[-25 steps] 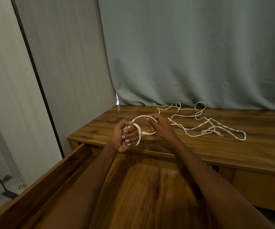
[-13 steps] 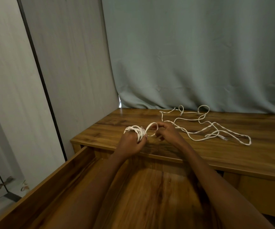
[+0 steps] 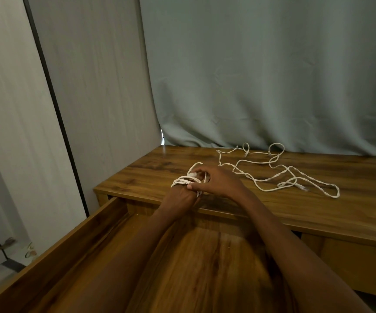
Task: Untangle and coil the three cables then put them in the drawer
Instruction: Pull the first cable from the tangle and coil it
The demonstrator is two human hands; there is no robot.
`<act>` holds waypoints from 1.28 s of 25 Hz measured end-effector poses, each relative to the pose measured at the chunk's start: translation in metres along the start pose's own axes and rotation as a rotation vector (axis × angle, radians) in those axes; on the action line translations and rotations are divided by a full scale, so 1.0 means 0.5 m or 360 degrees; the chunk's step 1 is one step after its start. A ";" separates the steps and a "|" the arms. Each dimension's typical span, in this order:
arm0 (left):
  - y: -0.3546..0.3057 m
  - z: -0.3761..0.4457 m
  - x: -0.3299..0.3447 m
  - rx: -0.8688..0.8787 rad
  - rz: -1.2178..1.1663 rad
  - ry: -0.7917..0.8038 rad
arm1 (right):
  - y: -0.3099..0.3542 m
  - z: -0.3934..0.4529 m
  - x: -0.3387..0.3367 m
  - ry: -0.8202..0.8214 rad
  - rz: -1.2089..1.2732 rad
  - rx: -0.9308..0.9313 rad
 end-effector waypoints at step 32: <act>0.027 0.016 -0.029 -0.1282 -0.2188 0.0106 | -0.103 -0.030 0.016 0.0055 0.1104 0.0339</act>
Point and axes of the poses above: each hand's wrist, its own z-axis towards the middle knuckle, its own x-axis out of the palm, y = z × x, the point moved 3 cm from there along z, towards the middle knuckle
